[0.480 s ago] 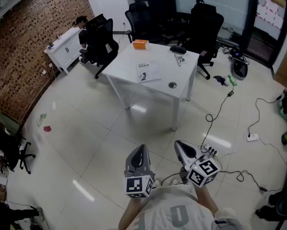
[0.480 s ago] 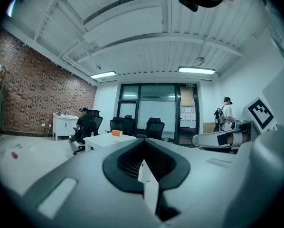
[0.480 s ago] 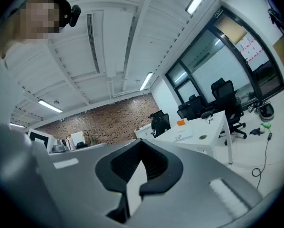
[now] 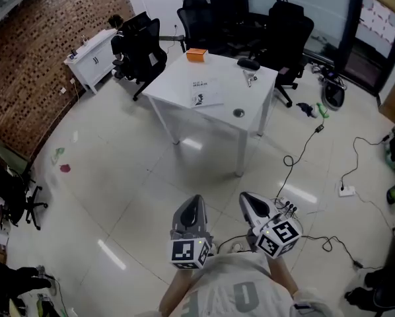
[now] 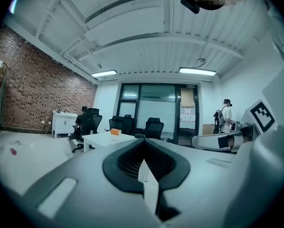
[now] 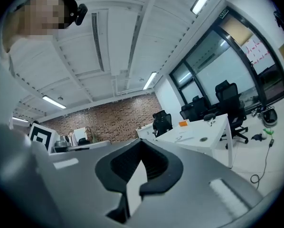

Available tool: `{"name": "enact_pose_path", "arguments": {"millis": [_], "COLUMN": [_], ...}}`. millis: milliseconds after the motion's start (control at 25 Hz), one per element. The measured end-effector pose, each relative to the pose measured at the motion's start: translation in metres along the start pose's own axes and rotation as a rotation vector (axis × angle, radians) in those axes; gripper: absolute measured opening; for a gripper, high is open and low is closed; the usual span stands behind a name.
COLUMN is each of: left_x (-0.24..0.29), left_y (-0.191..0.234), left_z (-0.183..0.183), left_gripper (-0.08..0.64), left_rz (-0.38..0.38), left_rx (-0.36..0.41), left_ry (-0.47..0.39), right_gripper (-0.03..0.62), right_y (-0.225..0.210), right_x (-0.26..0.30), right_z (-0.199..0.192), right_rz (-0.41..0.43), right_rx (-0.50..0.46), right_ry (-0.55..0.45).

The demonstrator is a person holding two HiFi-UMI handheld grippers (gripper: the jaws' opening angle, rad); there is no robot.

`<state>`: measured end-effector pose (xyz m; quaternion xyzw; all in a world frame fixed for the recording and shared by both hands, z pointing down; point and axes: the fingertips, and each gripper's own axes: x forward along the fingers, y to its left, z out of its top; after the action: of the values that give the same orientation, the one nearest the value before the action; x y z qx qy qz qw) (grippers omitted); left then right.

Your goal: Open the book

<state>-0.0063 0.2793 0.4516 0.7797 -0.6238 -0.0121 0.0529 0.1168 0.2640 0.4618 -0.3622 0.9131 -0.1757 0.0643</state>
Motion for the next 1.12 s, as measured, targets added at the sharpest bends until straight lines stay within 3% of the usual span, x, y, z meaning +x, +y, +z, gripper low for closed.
{"name": "enact_pose_path", "arguments": {"millis": [240,480,760,1120], "left_x": [0.012,0.008,0.000,0.006], "left_y": [0.014,0.008,0.016,0.053], "left_z": [0.015,0.060,0.017,0.006], "left_gripper": [0.014,0.014,0.014,0.014], "left_rz": [0.019,0.022,0.111,0.238], "left_rx": [0.004,0.032,-0.082,-0.121], "left_ry": [-0.040,-0.117,-0.051,-0.034], "right_gripper": [0.003,0.003,0.003,0.003], "right_y": [-0.004,-0.008,-0.025,-0.054], "right_x": [0.008,0.003,-0.017,-0.014], "right_z": [0.015,0.044,0.024,-0.006], "right_rz": [0.005,0.029,0.035,0.049], "right_rx": [-0.057,-0.065,-0.008,0.072], "right_ry": [-0.017,-0.075,-0.020,0.089]}}
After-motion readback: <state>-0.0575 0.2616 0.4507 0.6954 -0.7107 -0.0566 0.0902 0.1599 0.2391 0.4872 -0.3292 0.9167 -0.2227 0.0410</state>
